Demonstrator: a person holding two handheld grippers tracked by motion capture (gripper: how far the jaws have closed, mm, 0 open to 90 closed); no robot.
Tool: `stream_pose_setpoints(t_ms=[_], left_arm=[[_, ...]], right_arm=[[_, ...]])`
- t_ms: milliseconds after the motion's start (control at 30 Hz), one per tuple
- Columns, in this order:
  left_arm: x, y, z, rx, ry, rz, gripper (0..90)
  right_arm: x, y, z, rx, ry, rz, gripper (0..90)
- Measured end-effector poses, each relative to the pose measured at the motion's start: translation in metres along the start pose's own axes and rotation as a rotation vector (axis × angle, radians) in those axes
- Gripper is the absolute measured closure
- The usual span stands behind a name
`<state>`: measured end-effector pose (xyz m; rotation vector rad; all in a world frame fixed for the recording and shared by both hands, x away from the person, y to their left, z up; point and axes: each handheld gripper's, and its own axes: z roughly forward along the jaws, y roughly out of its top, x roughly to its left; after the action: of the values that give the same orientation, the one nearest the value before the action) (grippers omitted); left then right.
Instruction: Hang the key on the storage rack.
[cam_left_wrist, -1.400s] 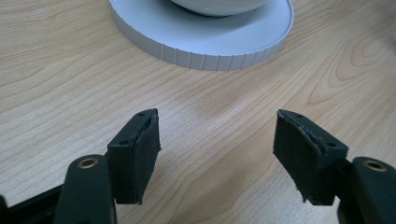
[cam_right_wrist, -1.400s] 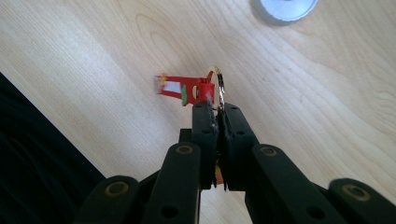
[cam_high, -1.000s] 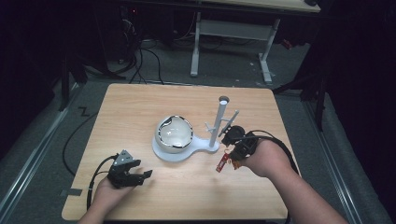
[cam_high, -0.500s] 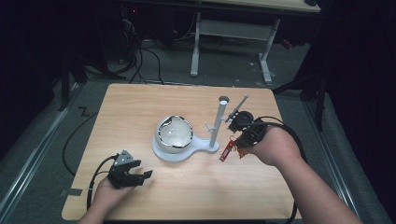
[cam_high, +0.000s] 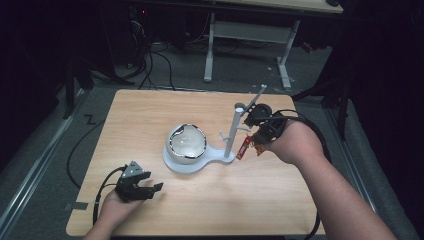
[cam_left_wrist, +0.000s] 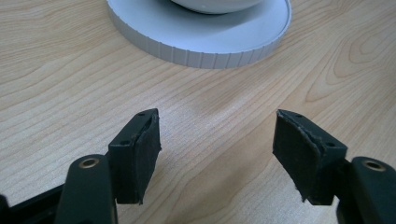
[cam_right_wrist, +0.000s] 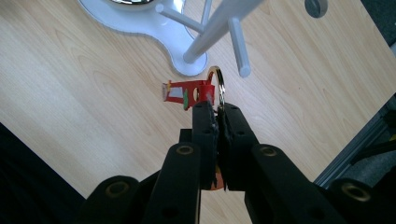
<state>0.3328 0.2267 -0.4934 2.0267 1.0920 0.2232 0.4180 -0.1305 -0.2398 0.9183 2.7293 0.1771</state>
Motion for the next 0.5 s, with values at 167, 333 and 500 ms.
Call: stream_pose_setpoints(t_ms=[167, 333, 500], left_arm=[[0.001, 0.0, 0.0, -0.001, -0.001, -0.001, 32.5], [0.001, 0.0, -0.001, -0.003, -0.004, -0.002, 32.5], [0.001, 0.0, -0.002, -0.005, -0.004, -0.003, 32.5]], right_arm=[[0.002, 0.008, -0.001, -0.002, -0.004, -0.009, 85.9], [0.001, 0.017, -0.003, -0.015, -0.014, -0.013, 85.9], [-0.005, 0.023, -0.006, -0.014, -0.034, 0.002, 85.8]])
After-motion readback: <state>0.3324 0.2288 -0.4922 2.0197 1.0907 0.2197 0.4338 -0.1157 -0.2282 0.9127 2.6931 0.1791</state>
